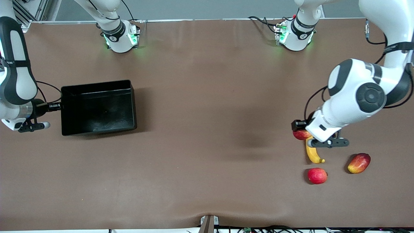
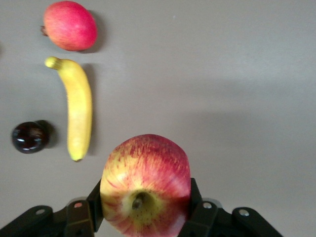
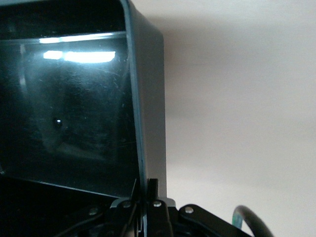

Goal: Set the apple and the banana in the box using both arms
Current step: 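Lift the apple with the left gripper while the right gripper drags the box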

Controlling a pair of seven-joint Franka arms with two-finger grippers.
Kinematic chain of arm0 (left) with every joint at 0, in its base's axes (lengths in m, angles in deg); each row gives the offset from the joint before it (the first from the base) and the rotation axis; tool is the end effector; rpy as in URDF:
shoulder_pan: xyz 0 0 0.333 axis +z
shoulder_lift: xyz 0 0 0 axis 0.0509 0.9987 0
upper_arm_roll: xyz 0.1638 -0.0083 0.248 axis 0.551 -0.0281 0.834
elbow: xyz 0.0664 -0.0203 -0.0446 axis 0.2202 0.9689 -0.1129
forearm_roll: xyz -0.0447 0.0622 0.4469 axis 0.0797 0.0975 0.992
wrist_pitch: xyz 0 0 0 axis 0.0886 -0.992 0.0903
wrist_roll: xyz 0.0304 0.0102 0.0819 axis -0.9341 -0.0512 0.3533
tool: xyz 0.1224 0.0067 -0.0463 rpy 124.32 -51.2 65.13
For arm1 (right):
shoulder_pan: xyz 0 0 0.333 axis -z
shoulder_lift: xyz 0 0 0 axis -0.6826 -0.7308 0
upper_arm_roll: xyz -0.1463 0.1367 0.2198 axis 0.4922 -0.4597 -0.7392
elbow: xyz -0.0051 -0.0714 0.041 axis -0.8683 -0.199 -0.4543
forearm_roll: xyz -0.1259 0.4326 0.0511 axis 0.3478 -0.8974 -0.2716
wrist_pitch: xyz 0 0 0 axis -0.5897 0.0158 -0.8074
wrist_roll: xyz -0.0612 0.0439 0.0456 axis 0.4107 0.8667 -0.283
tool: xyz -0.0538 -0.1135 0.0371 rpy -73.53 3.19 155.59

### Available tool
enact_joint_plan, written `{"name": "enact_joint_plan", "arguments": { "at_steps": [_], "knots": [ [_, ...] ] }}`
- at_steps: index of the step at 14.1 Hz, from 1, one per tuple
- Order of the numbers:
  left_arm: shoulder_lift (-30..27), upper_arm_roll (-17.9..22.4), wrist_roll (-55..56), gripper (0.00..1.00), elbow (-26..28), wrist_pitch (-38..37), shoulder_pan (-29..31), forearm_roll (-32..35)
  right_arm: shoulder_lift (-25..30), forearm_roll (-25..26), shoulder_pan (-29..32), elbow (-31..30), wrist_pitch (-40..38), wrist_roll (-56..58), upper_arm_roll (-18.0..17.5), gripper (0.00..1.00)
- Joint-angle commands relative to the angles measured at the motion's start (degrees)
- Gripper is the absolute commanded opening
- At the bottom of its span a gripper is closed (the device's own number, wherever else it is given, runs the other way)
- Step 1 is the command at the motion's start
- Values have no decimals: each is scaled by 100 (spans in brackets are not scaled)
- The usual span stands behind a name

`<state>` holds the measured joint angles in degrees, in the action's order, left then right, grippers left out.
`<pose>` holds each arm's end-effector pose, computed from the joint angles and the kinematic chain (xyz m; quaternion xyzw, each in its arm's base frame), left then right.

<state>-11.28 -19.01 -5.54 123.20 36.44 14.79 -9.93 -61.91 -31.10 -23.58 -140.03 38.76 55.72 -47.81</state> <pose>0.6767 -0.1897 0.3532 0.9991 0.0204 -0.0259 0.0258 0.6041 -0.1479 0.2692 -0.9721 -0.0428 0.2081 0.0993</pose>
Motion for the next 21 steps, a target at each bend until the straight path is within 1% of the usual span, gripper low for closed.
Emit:
{"name": "enact_joint_plan", "arguments": {
  "at_steps": [1,3,4,6,8,11,12,14,17,19,21],
  "knots": [
    [-252,-301,473,0,240,144,44,-28,86,-600,-495,466,-721,-697,11,0],
    [-235,-442,737,0,258,153,35,-2,95,-1057,-907,590,-774,-751,2,0],
    [-208,-443,808,0,249,162,-9,-2,95,-1173,-1171,642,-766,-838,11,0],
    [-164,-452,966,0,240,266,-97,-2,86,-1392,-1646,669,-669,-1661,11,0],
    [-103,-443,1063,0,223,372,-150,7,68,-1647,-2260,652,-285,-2383,20,0],
    [-24,-443,1186,0,223,487,-202,7,-89,-1657,-3210,617,532,-3489,20,0],
    [-6,-443,1291,0,222,513,-264,7,-186,-1666,-3413,625,770,-3824,20,0],
    [3,-443,1589,0,222,566,-334,16,-397,-1683,-3791,625,1306,-4090,11,0],
    [3,-443,1626,0,205,566,-387,103,-678,-1824,-4161,634,1896,-4468,11,0],
    [12,-443,1643,0,214,566,-387,121,-871,-1912,-4450,617,2343,-4504,20,0],
    [73,-443,1801,0,222,566,-431,139,-1073,-1903,-4706,616,2740,-5037,29,0]
  ]
}}
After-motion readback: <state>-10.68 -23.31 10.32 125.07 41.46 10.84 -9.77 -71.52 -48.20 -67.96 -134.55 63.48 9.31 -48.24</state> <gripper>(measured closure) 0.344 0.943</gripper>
